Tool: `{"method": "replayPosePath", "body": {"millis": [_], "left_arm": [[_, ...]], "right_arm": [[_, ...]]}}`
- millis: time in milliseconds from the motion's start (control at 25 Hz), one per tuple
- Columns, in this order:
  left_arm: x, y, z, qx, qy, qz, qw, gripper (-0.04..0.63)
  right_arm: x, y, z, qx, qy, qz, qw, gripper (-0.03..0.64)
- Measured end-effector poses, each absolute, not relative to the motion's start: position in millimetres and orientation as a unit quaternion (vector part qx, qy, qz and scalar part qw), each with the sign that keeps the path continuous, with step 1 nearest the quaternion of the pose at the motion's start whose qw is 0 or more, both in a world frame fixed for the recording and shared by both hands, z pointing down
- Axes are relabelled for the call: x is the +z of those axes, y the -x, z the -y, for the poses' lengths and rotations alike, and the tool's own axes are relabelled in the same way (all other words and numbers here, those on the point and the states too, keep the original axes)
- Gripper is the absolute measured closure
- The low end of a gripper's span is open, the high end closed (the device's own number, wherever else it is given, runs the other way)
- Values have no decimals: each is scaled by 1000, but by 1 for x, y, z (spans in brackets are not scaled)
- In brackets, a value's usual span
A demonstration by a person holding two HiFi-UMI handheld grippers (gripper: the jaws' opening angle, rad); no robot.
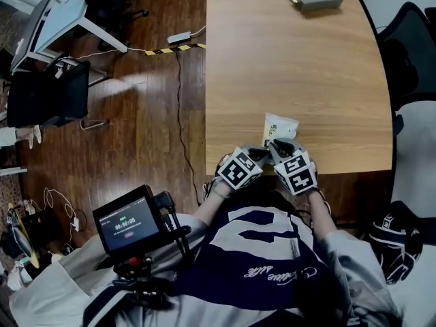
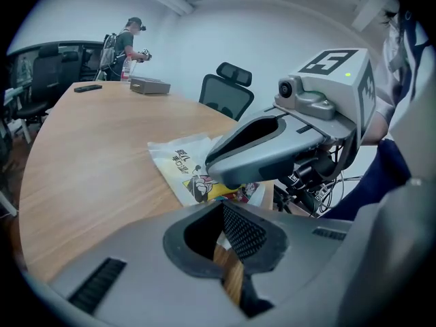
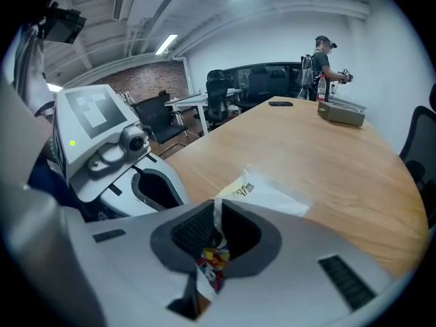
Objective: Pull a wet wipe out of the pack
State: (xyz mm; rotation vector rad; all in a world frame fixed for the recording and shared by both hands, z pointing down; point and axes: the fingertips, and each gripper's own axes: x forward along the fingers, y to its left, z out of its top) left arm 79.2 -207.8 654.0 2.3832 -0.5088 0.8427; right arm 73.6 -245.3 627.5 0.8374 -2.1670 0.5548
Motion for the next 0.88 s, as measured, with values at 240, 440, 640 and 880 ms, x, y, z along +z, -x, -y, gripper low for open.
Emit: {"method": "replayPosePath", "body": {"millis": [240, 440, 640, 880], "left_arm": [[658, -77, 207, 315, -883, 201, 285, 592], [656, -78, 211, 315, -882, 204, 286, 592], [655, -77, 211, 315, -882, 204, 286, 592], [658, -78, 213, 317, -883, 205, 279, 592]], "right_arm": [[622, -77, 244, 260, -334, 839, 343, 615], [608, -85, 246, 320, -353, 836, 272, 617], [599, -91, 243, 349, -362, 833, 230, 617], [588, -95, 245, 387, -374, 825, 171, 617]]}}
